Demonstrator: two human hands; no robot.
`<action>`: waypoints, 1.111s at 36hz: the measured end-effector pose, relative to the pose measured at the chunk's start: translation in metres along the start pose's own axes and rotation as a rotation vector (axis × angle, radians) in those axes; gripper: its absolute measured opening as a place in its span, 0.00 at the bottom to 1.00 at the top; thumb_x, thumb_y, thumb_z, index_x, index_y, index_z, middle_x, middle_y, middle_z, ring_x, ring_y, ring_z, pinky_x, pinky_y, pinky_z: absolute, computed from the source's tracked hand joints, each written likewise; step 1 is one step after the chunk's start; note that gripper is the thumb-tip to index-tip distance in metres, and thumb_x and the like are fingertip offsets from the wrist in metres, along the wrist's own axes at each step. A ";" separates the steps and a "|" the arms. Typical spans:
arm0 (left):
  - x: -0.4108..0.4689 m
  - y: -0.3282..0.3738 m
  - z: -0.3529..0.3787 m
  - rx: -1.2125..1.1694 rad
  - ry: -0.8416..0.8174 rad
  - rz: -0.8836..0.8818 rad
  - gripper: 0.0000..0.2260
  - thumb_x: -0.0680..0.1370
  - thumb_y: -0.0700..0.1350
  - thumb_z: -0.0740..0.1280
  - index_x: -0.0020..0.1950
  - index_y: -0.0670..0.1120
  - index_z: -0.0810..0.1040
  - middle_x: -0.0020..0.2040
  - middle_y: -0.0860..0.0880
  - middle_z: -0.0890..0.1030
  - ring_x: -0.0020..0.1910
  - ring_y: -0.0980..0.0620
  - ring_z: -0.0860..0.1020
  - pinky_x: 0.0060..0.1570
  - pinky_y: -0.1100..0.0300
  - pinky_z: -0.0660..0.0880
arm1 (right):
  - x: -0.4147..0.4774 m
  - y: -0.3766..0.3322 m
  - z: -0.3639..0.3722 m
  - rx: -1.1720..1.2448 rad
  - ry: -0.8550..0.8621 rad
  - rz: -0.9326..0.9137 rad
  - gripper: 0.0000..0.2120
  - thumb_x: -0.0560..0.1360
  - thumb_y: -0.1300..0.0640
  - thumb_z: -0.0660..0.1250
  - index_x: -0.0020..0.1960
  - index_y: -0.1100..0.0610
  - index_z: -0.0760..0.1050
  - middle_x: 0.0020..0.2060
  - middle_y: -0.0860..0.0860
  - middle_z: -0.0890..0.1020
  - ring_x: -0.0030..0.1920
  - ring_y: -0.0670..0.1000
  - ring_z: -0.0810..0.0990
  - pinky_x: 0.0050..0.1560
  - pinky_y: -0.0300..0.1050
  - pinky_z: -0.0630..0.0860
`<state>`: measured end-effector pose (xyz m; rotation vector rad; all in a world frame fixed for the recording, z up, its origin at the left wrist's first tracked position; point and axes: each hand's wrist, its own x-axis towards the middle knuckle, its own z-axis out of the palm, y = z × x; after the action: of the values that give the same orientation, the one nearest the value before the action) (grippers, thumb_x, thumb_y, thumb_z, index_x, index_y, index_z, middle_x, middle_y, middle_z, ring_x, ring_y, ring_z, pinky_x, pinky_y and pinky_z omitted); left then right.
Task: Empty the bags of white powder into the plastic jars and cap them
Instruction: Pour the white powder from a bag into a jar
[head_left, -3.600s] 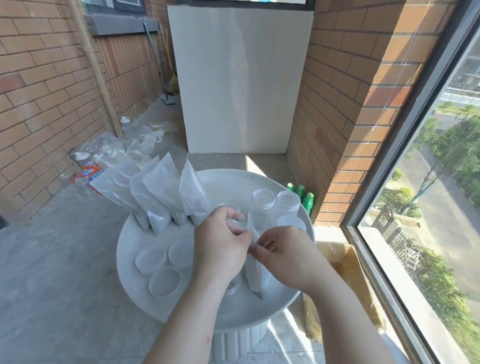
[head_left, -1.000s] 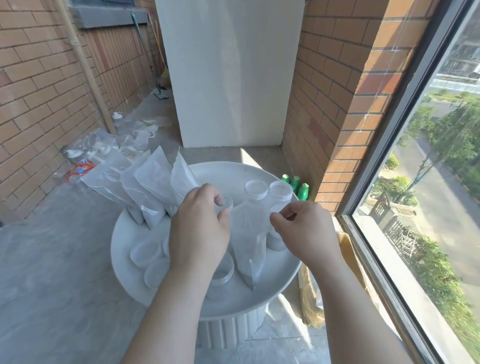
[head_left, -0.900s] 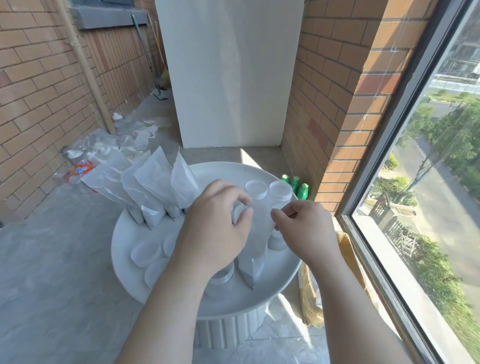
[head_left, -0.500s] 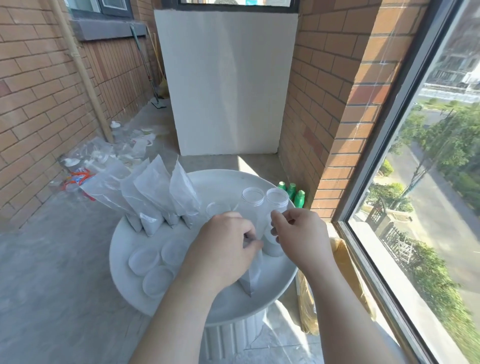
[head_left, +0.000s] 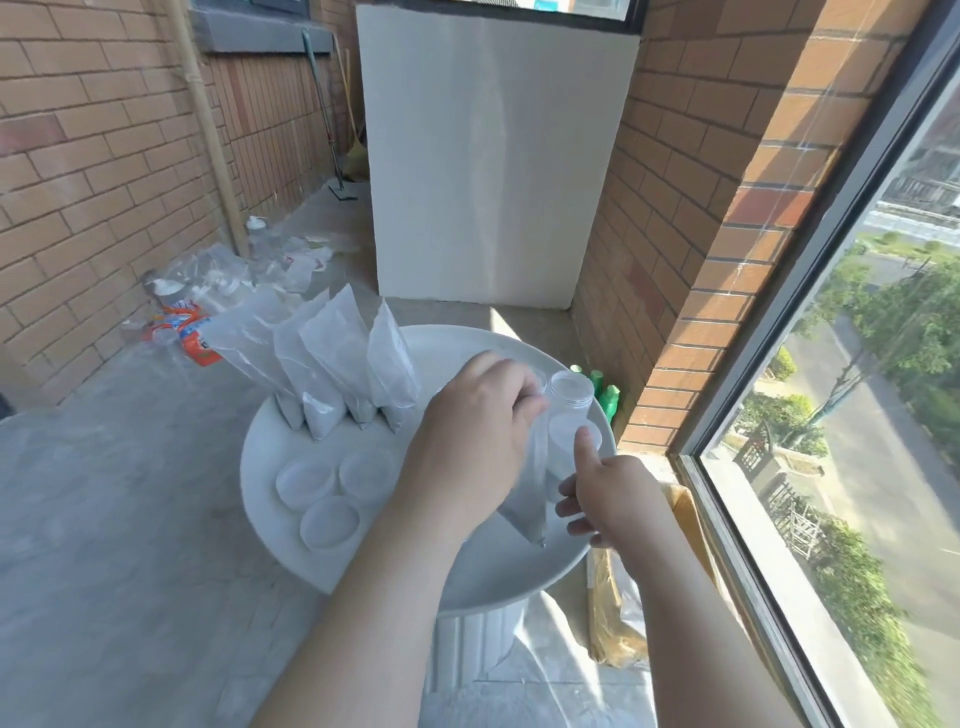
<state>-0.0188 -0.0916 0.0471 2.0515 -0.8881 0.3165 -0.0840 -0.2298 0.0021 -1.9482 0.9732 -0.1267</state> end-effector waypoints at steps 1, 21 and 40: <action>0.000 0.004 -0.002 -0.009 0.025 0.025 0.05 0.80 0.46 0.67 0.44 0.47 0.77 0.44 0.57 0.73 0.41 0.54 0.74 0.45 0.53 0.75 | -0.001 0.000 0.000 0.019 -0.021 0.041 0.35 0.82 0.36 0.47 0.44 0.62 0.81 0.34 0.53 0.86 0.37 0.56 0.86 0.46 0.50 0.81; -0.026 0.053 -0.040 -0.198 0.207 0.208 0.04 0.78 0.40 0.69 0.45 0.47 0.81 0.43 0.60 0.75 0.44 0.64 0.74 0.46 0.74 0.67 | -0.033 -0.003 0.016 0.914 -0.603 0.395 0.14 0.66 0.50 0.73 0.41 0.60 0.85 0.43 0.55 0.84 0.45 0.55 0.84 0.56 0.48 0.78; -0.049 0.028 -0.042 -0.521 0.370 -0.076 0.08 0.80 0.51 0.64 0.55 0.52 0.79 0.57 0.55 0.78 0.52 0.53 0.79 0.52 0.65 0.73 | -0.006 0.007 0.026 1.075 -0.182 0.177 0.30 0.75 0.26 0.53 0.55 0.46 0.80 0.42 0.47 0.88 0.32 0.48 0.85 0.34 0.43 0.77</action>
<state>-0.0689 -0.0454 0.0646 1.4785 -0.5852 0.3643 -0.0804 -0.2094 -0.0164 -0.8675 0.7142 -0.2931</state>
